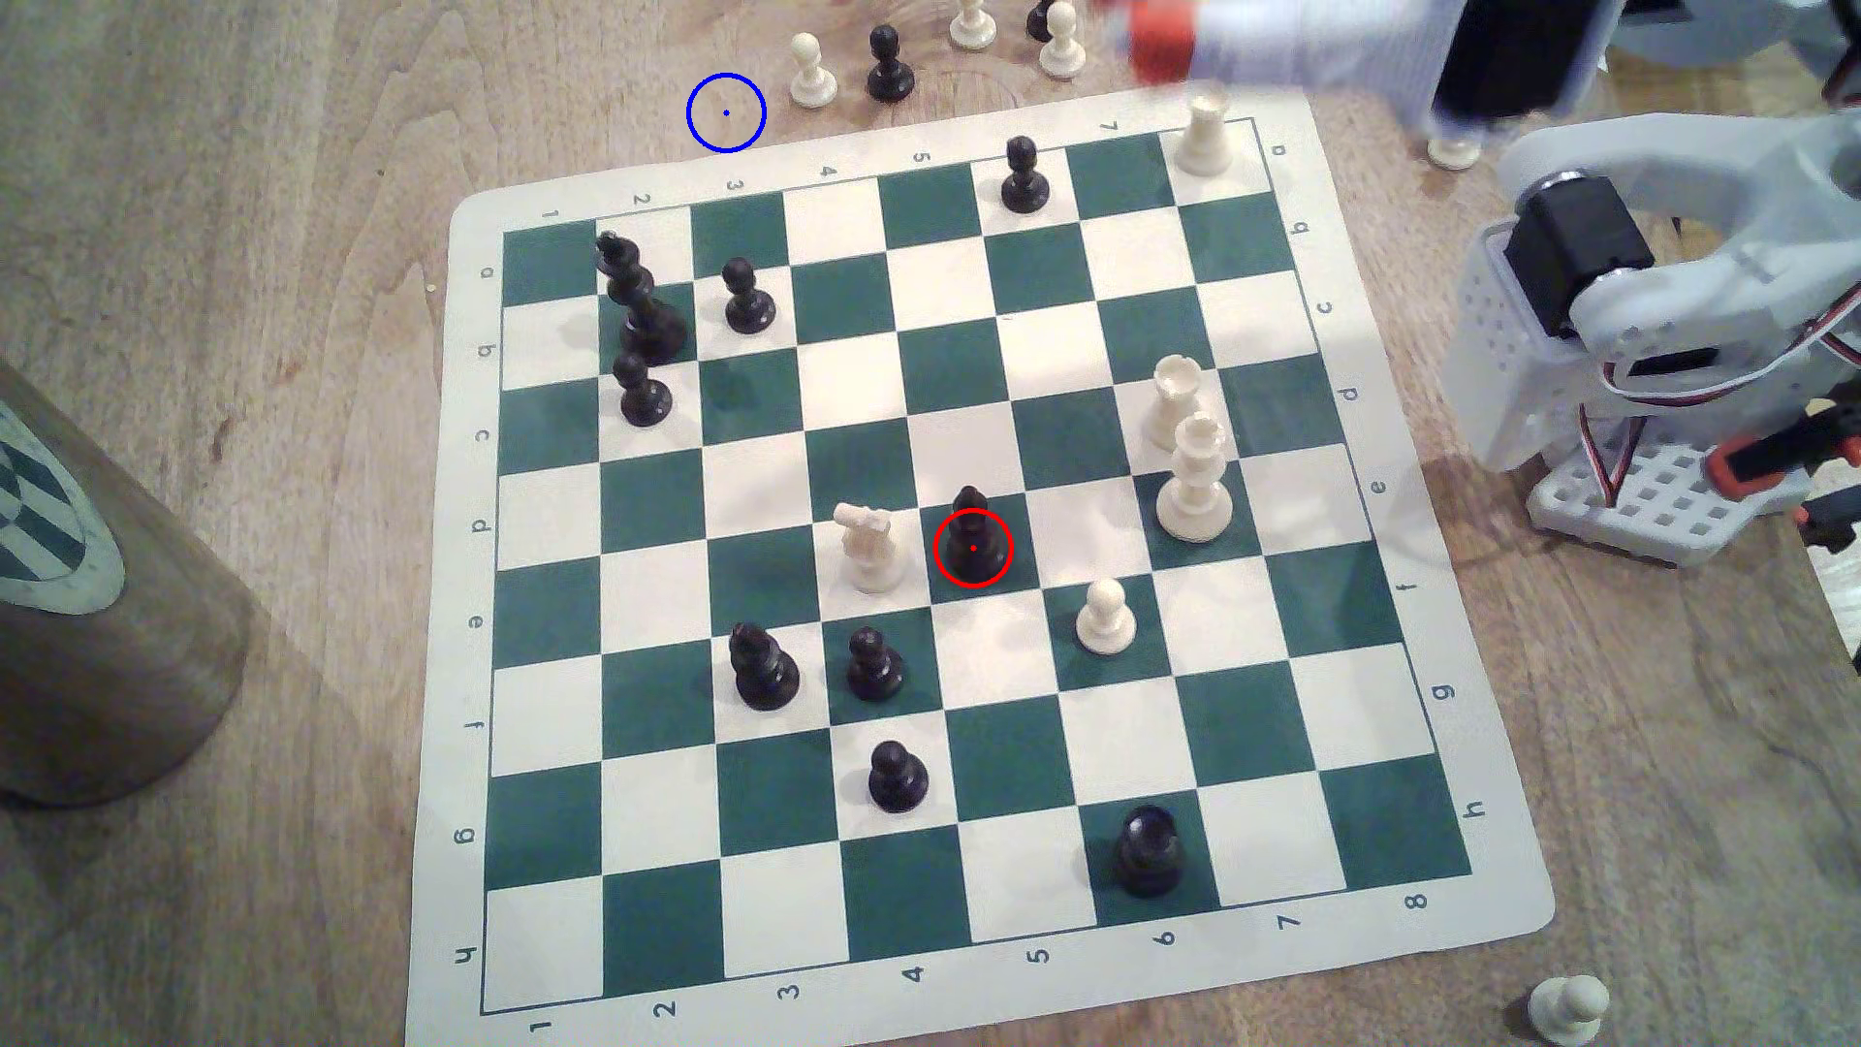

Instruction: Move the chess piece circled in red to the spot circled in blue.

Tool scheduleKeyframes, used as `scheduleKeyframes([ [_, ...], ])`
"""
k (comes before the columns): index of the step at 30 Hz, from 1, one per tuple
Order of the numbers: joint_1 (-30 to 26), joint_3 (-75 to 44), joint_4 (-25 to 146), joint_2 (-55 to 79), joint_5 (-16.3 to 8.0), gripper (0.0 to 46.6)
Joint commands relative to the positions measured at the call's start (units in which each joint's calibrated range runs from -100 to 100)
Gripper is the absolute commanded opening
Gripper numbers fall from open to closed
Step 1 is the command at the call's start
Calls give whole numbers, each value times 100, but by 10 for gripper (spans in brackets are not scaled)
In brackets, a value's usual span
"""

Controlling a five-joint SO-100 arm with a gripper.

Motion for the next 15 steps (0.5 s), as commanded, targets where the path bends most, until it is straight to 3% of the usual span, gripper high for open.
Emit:
scheduleKeyframes([
  [1, -273, -1509, 1605, 1831, 15, 70],
  [5, -375, -1573, 1875, 2604, 10, 71],
  [12, -289, -2933, 2481, 5481, -464, 71],
  [14, -265, -3141, 2350, 5923, -596, 103],
  [15, -218, -3268, 2187, 6195, -723, 166],
])
